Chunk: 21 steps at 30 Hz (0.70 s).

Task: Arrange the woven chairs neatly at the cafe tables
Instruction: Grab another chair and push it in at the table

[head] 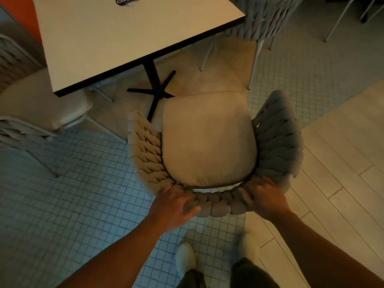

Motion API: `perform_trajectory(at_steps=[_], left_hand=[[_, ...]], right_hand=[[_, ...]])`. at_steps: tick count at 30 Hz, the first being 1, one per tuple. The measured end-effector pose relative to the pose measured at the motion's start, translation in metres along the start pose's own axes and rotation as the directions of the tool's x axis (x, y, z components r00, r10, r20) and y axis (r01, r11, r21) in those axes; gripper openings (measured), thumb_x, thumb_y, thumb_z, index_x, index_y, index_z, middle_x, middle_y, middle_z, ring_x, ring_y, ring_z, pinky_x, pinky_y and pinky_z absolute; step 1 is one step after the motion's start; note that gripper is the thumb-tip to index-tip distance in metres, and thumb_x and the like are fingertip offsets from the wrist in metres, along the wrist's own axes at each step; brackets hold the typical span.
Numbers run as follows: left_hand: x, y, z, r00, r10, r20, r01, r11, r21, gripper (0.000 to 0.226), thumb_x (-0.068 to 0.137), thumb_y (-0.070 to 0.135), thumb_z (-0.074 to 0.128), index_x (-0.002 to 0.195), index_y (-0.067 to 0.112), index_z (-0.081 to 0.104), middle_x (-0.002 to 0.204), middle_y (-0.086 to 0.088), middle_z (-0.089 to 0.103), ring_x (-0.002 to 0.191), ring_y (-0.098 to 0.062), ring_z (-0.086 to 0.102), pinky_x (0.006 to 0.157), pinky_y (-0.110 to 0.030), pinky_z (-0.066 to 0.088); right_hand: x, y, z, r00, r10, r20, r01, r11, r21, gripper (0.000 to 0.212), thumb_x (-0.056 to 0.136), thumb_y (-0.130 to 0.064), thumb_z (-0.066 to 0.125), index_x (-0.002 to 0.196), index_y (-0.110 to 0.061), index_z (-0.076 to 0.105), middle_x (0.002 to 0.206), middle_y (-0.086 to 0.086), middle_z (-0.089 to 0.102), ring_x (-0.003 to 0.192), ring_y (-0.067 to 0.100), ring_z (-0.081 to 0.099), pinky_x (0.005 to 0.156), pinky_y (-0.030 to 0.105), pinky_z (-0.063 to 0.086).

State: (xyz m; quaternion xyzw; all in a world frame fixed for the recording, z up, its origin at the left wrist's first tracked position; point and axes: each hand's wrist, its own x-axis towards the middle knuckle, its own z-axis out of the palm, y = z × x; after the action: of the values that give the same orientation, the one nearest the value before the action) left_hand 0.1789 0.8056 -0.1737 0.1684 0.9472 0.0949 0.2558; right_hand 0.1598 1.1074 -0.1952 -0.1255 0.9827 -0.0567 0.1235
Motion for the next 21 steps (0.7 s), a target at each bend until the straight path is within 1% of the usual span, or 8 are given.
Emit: perform_trajectory(at_steps=[1,3,7,10,13,15,18,21], left_hand=[[0.002,0.004,0.001,0.999,0.021,0.040,-0.023,0.999,0.049,0.081,0.083,0.084,0.026,0.129,0.028,0.062,0.128,0.007,0.068,0.121,-0.019,0.058,0.107,-0.037,0.037],[0.006,0.008,0.004,0.997,0.034,0.072,-0.042,0.993,0.107,0.092,0.071,0.098,0.030,0.131,0.034,0.058,0.131,0.011,0.065,0.120,-0.018,0.058,0.101,-0.040,0.040],[0.016,0.009,0.019,0.998,-0.054,0.022,0.049,0.983,0.176,0.112,0.056,0.107,0.023,0.137,0.038,0.056,0.134,0.012,0.065,0.125,-0.020,0.057,0.100,-0.042,0.040],[0.016,0.015,0.023,0.994,-0.087,-0.067,0.098,0.976,0.192,0.102,0.061,0.103,0.031,0.139,0.042,0.055,0.135,0.015,0.066,0.123,-0.019,0.060,0.099,-0.042,0.040],[0.014,0.024,0.019,0.989,-0.150,-0.019,0.150,0.971,0.187,0.103,0.063,0.100,0.031,0.149,0.045,0.041,0.148,0.014,0.055,0.134,-0.020,0.051,0.104,-0.045,0.034],[0.015,0.031,0.015,0.981,-0.194,0.027,0.186,0.964,0.188,0.106,0.063,0.100,0.027,0.155,0.046,0.029,0.158,0.014,0.043,0.144,-0.019,0.039,0.109,-0.047,0.027],[0.018,0.043,0.015,0.972,-0.231,0.037,0.222,0.960,0.170,0.106,0.063,0.102,0.026,0.155,0.048,0.029,0.159,0.016,0.041,0.146,-0.017,0.036,0.110,-0.046,0.021],[0.022,0.059,0.022,0.958,-0.282,0.043,0.275,0.952,0.132,0.119,0.053,0.108,0.008,0.154,0.049,0.027,0.159,0.017,0.040,0.146,-0.017,0.036,0.113,-0.046,0.018]], right_hand=[[0.001,0.003,-0.003,0.995,-0.044,0.085,0.050,0.996,-0.078,0.093,0.085,-0.077,-0.008,0.095,-0.030,0.071,0.086,-0.007,0.071,0.085,0.016,0.066,0.085,0.028,0.045],[0.002,0.013,-0.002,0.981,-0.148,0.129,0.164,0.978,-0.128,0.099,0.076,-0.084,-0.015,0.106,-0.033,0.065,0.088,-0.007,0.070,0.078,0.014,0.066,0.070,0.029,0.051],[0.003,0.027,0.003,0.949,-0.295,0.114,0.305,0.949,-0.082,0.098,0.072,-0.094,0.001,0.105,-0.028,0.066,0.091,-0.004,0.069,0.078,0.020,0.066,0.066,0.030,0.051],[0.005,0.033,0.004,0.919,-0.393,0.031,0.395,0.917,-0.063,0.084,0.073,-0.094,0.022,0.079,-0.024,0.069,0.074,-0.006,0.066,0.064,0.016,0.062,0.057,0.027,0.051],[0.008,0.040,0.005,0.866,-0.483,-0.129,0.475,0.876,-0.086,0.071,0.075,-0.088,0.038,0.058,-0.024,0.061,0.053,-0.009,0.055,0.044,0.011,0.052,0.045,0.018,0.034],[0.012,0.046,0.002,0.832,-0.519,-0.196,0.517,0.854,-0.064,0.064,0.071,-0.085,0.050,0.056,-0.023,0.058,0.049,-0.008,0.052,0.041,0.012,0.050,0.045,0.018,0.027],[0.018,0.056,-0.003,0.786,-0.566,-0.248,0.563,0.822,-0.088,0.062,0.065,-0.083,0.059,0.059,-0.021,0.059,0.051,-0.006,0.055,0.042,0.014,0.053,0.040,0.020,0.036],[0.024,0.071,-0.009,0.788,-0.580,-0.205,0.572,0.814,-0.103,0.063,0.062,-0.085,0.059,0.062,-0.022,0.063,0.051,-0.006,0.056,0.042,0.015,0.055,0.037,0.022,0.040]])
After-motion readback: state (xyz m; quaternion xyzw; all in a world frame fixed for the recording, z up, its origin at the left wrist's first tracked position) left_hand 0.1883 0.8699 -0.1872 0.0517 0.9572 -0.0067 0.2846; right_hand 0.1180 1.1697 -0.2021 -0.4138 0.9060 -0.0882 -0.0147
